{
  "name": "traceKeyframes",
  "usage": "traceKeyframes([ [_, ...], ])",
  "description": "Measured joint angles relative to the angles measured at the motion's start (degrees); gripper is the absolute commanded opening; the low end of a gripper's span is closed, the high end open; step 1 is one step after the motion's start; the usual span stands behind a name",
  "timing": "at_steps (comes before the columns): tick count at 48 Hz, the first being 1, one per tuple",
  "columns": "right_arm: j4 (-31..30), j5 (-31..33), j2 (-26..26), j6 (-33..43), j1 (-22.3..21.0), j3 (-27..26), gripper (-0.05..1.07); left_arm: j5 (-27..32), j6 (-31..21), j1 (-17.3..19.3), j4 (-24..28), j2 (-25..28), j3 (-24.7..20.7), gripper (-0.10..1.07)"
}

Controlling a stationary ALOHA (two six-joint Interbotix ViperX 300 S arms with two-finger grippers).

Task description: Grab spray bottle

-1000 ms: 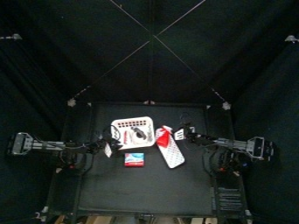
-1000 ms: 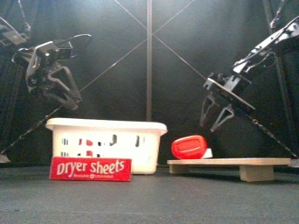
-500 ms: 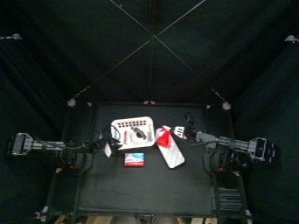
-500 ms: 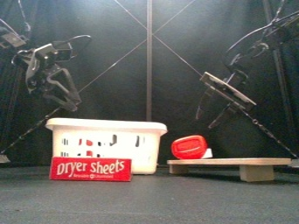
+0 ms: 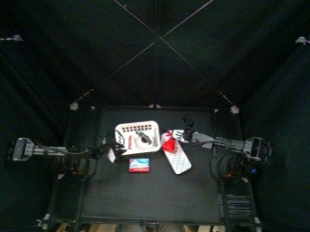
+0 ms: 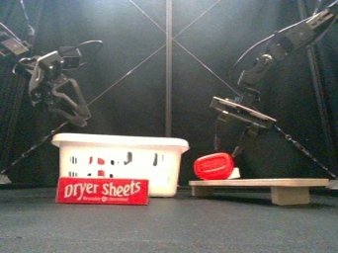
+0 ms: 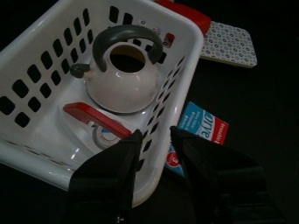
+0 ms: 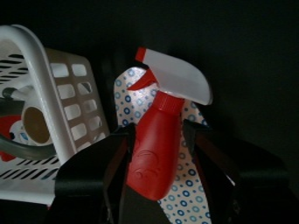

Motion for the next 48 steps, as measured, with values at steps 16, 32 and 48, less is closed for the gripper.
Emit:
traceKeyframes([
  [16, 3.25, -0.97, 5.27, -1.58, -0.18, -1.23, 0.85, 0.0, 0.0, -0.09, 0.0, 0.0, 0.97, 0.75],
  [32, 1.41, -1.32, 11.34, -1.58, -0.53, -4.04, 0.84, 0.0, 0.0, -0.09, 0.09, 0.0, 1.32, 0.75],
  [48, -1.05, 0.53, 13.36, -1.67, -0.53, -6.24, 0.69, 0.0, 0.0, -0.09, 0.0, 0.0, 1.76, 0.75],
])
